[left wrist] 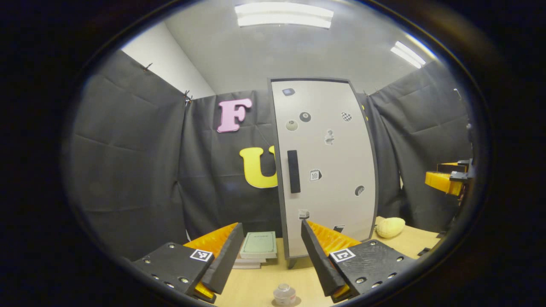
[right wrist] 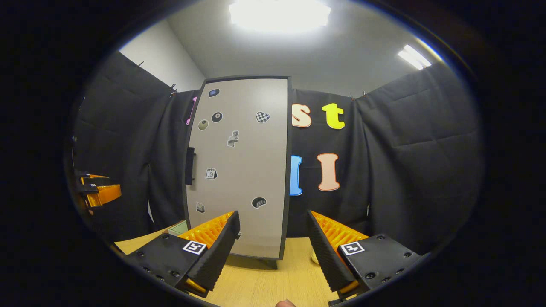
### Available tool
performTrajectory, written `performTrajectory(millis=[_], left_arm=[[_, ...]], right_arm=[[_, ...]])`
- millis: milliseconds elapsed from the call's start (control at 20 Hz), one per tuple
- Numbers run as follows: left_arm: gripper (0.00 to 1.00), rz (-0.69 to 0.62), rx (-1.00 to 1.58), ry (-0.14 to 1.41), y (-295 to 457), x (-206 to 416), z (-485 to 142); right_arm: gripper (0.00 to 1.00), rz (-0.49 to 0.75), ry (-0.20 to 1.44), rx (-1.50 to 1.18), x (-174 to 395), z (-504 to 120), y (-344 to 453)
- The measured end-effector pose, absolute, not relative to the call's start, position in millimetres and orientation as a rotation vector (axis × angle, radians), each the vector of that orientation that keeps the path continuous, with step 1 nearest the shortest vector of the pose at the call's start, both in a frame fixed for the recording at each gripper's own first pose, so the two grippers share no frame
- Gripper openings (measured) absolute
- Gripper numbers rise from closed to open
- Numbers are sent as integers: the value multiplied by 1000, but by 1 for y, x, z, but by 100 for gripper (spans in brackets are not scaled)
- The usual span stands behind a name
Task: Open the cabinet door with the right hand, grasp the bottle in the cabinet with the left hand and place it on the coaster, then close the cabinet door with the right hand.
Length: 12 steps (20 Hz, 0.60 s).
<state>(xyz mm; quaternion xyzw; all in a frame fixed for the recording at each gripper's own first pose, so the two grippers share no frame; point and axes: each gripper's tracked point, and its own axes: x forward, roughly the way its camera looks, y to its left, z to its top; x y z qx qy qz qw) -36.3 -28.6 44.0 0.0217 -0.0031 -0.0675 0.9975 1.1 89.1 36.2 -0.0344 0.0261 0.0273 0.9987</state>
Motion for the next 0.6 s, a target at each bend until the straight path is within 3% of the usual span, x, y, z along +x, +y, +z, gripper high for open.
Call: performTrajectory(millis=[400,600], left_arm=[[87,-124,36,-15,-21,-41,46],[84,-114,34,-17,-13,-43,47]], right_arm=[[97,50,40,-65,1,41,93],[98,45,33,-70,-1,44,96]])
